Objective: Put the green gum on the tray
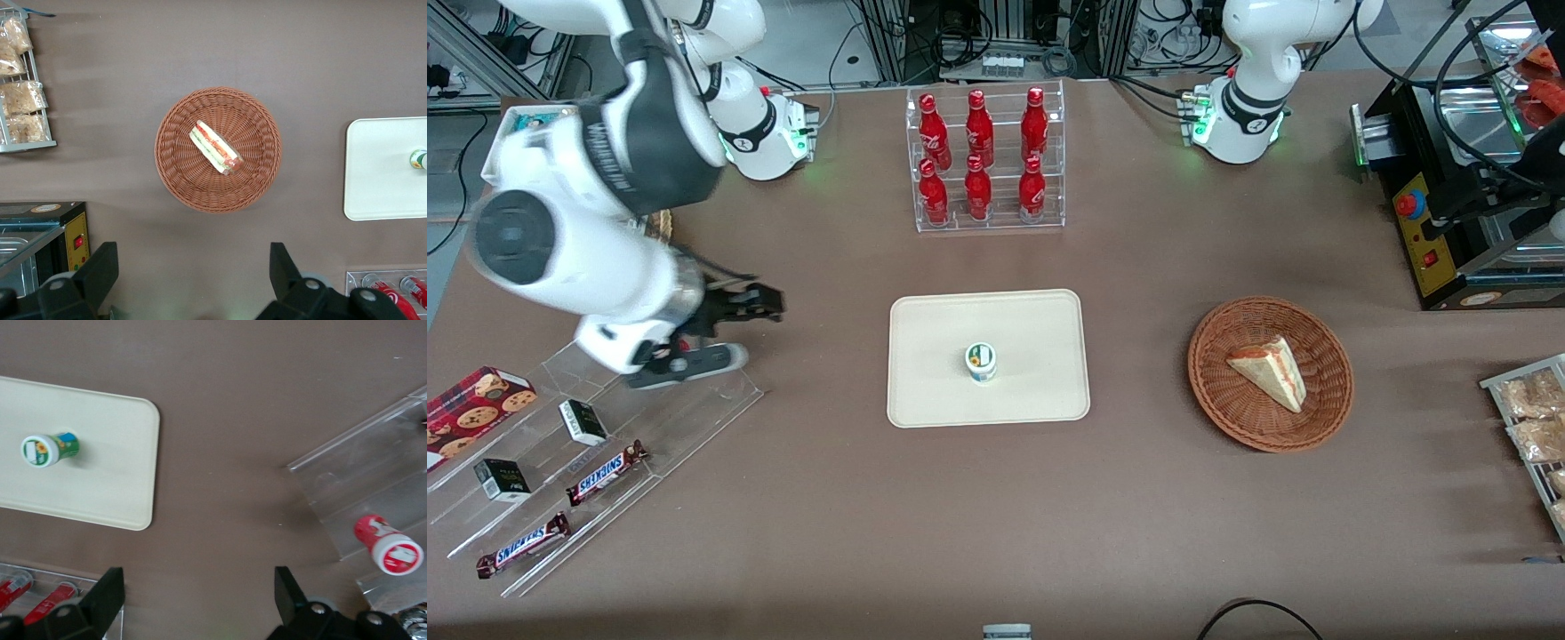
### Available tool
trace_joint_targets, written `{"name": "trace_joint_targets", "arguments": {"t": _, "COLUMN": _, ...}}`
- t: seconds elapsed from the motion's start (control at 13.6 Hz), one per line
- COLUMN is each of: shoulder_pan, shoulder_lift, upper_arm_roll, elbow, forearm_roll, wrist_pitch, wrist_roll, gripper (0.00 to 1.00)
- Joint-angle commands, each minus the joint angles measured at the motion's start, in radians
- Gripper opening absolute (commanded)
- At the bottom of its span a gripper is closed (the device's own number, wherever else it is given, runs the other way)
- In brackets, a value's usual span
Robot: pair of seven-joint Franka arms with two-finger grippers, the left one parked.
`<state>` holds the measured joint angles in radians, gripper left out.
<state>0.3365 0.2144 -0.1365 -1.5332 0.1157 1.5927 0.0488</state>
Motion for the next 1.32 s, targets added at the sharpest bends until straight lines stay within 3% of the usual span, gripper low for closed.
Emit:
{"name": "trace_joint_targets", "arguments": {"t": 0.0, "shoulder_pan": -0.083, "shoulder_lift": -0.079, "upper_arm_roll": 0.014, "elbow": -0.08, "forearm_roll": 0.006, "wrist_pitch": 0.001, "wrist_roll": -0.026, "gripper": 1.0}}
{"name": "trace_joint_targets", "arguments": {"t": 0.22, "shoulder_pan": -0.189, "shoulder_lift": -0.125, "upper_arm_roll": 0.027, "elbow": -0.107, "forearm_roll": -0.019, "wrist_pitch": -0.003, "wrist_roll": -0.199, "gripper": 1.0}}
{"name": "trace_joint_targets", "arguments": {"t": 0.59, "shoulder_pan": -0.301, "shoulder_lift": -0.211, "upper_arm_roll": 0.064, "elbow": -0.151, "forearm_roll": -0.102, "wrist_pitch": -0.057, "wrist_roll": -0.227, "gripper": 1.0}}
{"name": "trace_joint_targets", "arguments": {"t": 1.25, "shoulder_pan": -0.324, "shoulder_lift": -0.27, "upper_arm_roll": 0.115, "elbow": -0.137, "forearm_roll": -0.136, "wrist_pitch": -0.168, "wrist_roll": -0.192, "gripper": 1.0}}
